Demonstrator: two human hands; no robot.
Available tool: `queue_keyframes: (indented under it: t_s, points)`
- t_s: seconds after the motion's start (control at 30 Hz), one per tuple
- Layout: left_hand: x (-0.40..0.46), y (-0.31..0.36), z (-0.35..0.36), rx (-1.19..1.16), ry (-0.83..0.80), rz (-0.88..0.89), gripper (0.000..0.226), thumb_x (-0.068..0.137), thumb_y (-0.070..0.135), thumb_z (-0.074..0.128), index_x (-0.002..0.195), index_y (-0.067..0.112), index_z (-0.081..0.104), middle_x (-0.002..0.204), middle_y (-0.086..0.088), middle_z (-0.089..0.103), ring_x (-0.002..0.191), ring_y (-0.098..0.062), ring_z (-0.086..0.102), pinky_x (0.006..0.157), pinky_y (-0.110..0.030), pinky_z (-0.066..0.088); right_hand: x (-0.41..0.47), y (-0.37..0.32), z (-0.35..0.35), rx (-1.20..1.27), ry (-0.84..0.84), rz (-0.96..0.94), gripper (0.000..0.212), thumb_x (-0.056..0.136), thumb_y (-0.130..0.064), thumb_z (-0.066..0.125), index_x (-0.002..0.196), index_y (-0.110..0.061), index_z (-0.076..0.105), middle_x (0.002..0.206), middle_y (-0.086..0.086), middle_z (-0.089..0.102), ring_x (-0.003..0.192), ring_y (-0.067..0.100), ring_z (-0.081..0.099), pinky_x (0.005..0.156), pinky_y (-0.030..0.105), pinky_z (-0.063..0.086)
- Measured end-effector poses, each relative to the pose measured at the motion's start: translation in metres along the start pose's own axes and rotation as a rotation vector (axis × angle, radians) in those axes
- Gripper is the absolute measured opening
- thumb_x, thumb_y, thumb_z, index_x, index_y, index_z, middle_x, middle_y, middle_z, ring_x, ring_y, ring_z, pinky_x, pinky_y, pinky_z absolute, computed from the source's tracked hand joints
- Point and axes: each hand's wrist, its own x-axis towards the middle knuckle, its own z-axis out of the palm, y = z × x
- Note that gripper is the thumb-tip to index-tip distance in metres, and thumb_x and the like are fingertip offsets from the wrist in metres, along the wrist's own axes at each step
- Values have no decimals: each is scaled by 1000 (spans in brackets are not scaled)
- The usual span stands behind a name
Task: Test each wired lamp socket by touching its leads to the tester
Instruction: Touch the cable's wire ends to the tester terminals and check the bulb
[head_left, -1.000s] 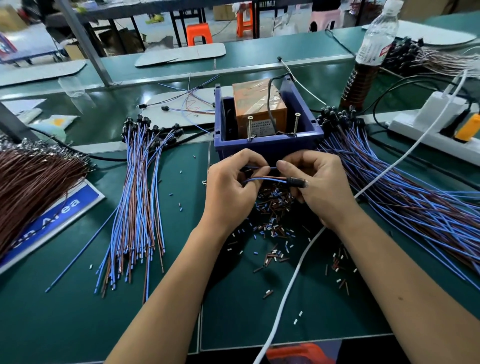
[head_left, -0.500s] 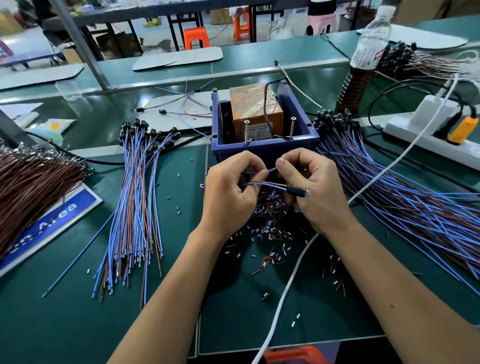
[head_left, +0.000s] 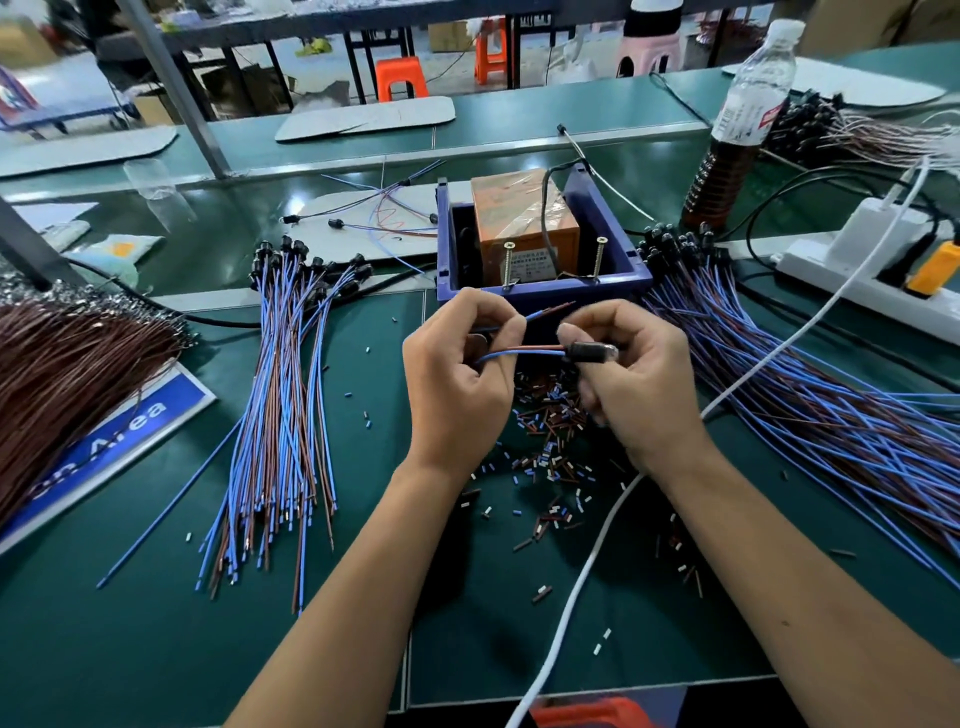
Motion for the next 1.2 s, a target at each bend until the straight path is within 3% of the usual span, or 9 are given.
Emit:
queue_keyframes:
  t_s: [0.13,0.27,0.4,0.53,0.63,0.73,0.87,0.93,1.2]
  points:
    - [-3,5,5,-90,42,-65,15,96,5,67,84,14,64,75,12,61,67,-5,56,63,-19,45,-2,-1,5,220,-71,45,14,94,-4,73,103,-14,78,65,-2,65,36,10,43,35,17,32]
    - [-7,10,11,-109,-12,-78,14,95,3,68,84,11,65,75,9,64,68,-5,61,62,-22,50,-4,-5,10,291,-75,96,9,93,-16,75,99,-17,81,49,1,52,34,11,40,36,16,30]
    - [-7,12,13,-75,-17,-42,13,97,5,67,85,10,64,76,5,64,67,-14,62,58,-38,53,-4,-11,9,341,-45,122,16,90,-24,71,95,-12,79,50,6,54,34,12,40,35,16,29]
    - [-6,11,8,61,138,54,14,101,11,62,87,9,62,82,2,61,67,-22,57,58,-45,48,-1,-15,4,379,28,72,16,96,-22,67,97,-6,71,77,7,70,37,11,44,36,16,31]
    - [-3,11,4,101,295,72,14,103,13,59,90,9,61,84,2,59,64,-23,51,54,-47,44,4,-16,-6,378,69,-12,17,108,-15,53,92,-12,59,100,14,73,41,15,49,37,19,35]
    - [-2,10,4,60,385,-7,15,104,12,59,91,6,60,75,1,60,57,-19,53,49,-40,44,7,-13,-11,209,207,-113,17,110,-16,52,93,-16,57,91,10,74,42,16,48,39,21,35]
    - [-1,12,9,-10,395,-114,7,103,6,60,97,5,63,66,-2,67,57,-9,65,59,-10,42,8,-5,-8,-62,347,-220,4,103,-18,64,105,-14,65,77,5,71,59,13,63,58,27,49]
    - [-1,12,13,-51,379,-149,6,103,7,61,97,7,64,66,-3,69,61,-8,69,62,-9,43,9,-4,-7,-172,403,-267,5,101,-16,66,106,-15,67,77,0,71,68,10,69,67,23,52]
    - [-2,12,25,-77,319,-195,8,101,11,64,95,8,68,65,3,71,62,-10,70,62,-12,43,10,-6,-2,-346,452,-318,13,100,-17,65,102,-13,78,77,-7,71,70,7,68,66,20,52]
